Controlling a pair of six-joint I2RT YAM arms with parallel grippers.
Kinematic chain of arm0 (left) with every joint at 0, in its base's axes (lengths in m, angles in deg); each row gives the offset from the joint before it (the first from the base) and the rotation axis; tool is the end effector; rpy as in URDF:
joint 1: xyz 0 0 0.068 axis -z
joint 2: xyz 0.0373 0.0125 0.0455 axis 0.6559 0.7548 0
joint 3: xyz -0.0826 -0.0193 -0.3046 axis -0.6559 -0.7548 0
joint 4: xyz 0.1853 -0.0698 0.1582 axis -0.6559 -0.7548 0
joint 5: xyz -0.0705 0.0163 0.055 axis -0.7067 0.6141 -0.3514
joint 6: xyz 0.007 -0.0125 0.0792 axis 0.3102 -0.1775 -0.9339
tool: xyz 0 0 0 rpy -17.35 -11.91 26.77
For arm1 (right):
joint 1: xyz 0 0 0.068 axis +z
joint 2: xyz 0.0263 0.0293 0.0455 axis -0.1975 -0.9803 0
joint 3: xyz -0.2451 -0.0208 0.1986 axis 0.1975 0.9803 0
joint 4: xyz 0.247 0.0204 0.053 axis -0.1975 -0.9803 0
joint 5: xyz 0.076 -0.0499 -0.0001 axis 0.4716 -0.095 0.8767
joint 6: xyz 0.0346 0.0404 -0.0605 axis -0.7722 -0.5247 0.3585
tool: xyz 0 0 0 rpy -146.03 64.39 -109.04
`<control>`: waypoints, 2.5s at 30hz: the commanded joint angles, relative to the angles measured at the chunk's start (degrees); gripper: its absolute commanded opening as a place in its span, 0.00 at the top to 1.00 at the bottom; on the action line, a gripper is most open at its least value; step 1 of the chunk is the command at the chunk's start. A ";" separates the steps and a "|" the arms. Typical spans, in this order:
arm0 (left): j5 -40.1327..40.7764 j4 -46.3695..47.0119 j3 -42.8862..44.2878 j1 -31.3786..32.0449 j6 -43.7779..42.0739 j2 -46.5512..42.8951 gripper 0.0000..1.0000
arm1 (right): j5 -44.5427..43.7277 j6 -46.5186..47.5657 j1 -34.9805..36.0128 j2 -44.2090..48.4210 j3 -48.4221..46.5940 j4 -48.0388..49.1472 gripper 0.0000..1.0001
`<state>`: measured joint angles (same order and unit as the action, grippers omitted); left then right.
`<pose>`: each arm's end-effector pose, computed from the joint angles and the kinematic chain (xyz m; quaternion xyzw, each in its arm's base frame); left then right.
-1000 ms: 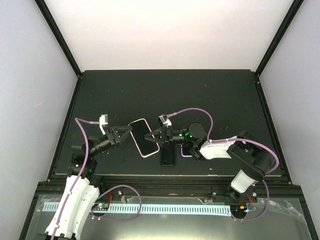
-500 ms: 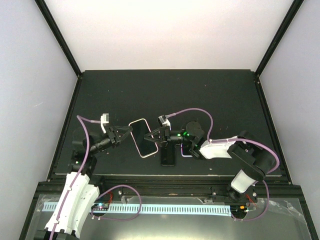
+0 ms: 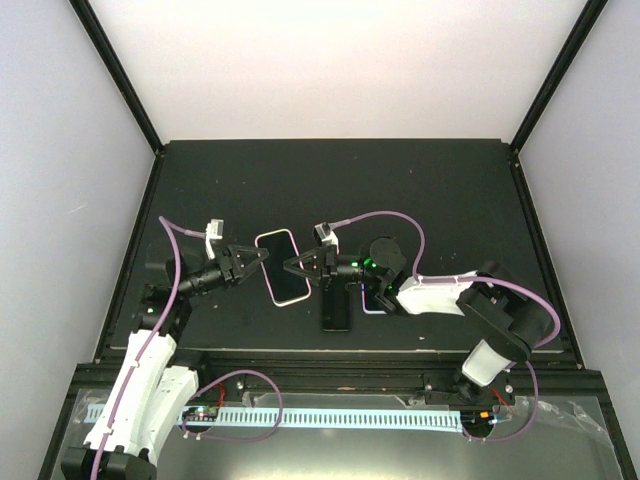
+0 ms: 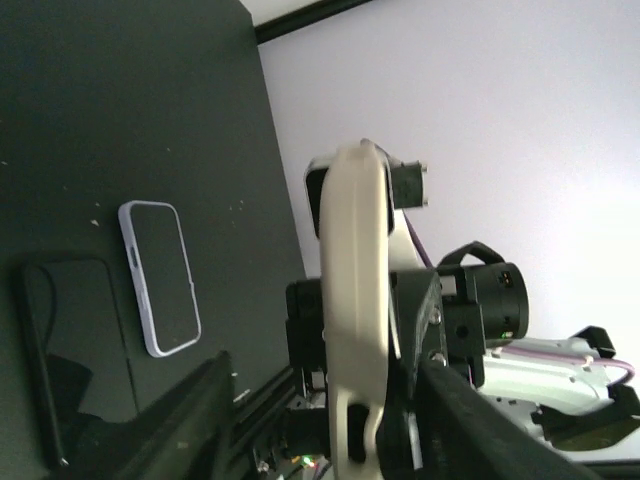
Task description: Put the phone into the phone case
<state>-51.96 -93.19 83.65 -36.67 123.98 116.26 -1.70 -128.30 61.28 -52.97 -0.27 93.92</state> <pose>0.1147 -0.0664 0.2964 -0.0678 0.7543 -0.5982 0.2620 0.1892 0.2943 0.2917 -0.0315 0.6454 0.7627 0.0280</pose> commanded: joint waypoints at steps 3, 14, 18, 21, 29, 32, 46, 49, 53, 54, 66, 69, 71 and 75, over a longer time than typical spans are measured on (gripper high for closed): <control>-7.55 2.84 -2.73 0.32 2.35 -3.79 0.37 | -8.54 -1.72 -0.14 1.11 -3.37 5.60 0.87; -8.88 11.04 -7.86 0.47 9.72 -8.87 0.44 | -11.89 -1.28 -0.15 -0.08 -4.41 4.14 0.87; -9.14 11.84 -7.94 0.65 9.50 -7.13 0.52 | -12.27 -0.88 -0.16 -0.41 -4.22 3.84 0.87; -8.20 10.77 -7.59 0.64 7.98 -5.87 0.69 | -12.54 -0.64 -0.16 -0.55 -4.13 3.19 0.84; -5.18 -4.74 -0.80 0.67 -4.64 -0.88 0.98 | -11.12 3.20 -0.14 0.20 -3.89 -3.12 0.69; -2.69 -10.87 2.08 0.64 -9.86 0.31 0.98 | -10.17 5.67 -0.16 1.10 -4.14 -7.44 0.69; -2.59 -7.19 1.64 0.68 -10.03 2.10 0.61 | -7.86 6.74 -0.06 2.20 -1.47 -6.21 0.87; -2.70 -5.38 1.77 0.64 -10.32 4.06 0.55 | -6.79 7.11 -0.01 2.34 -1.12 -6.28 0.87; -0.64 -5.90 2.51 0.64 -11.87 5.36 0.56 | -5.25 7.94 0.18 2.43 -1.24 -6.44 0.86; 0.22 -5.92 2.52 0.66 -11.99 5.51 0.56 | -4.86 8.34 0.25 2.46 -1.29 -6.73 0.86; 3.40 -5.07 2.34 0.60 -11.87 7.10 0.87 | -3.11 12.94 0.55 2.13 -1.41 -12.31 0.81; 3.66 -5.96 2.32 0.56 -12.77 7.81 0.95 | -3.58 14.27 0.43 2.61 -1.35 -14.51 0.76; 4.20 -6.39 2.43 0.58 -13.27 8.24 0.98 | -3.89 15.24 0.40 2.77 -1.34 -15.86 0.71; 4.61 -6.40 2.31 0.58 -14.22 9.89 0.98 | -4.26 16.02 -0.21 3.04 -0.80 -17.00 0.63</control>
<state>-49.97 -99.77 83.70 -36.02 112.44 124.98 -6.29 -114.42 61.47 -52.55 -1.23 76.24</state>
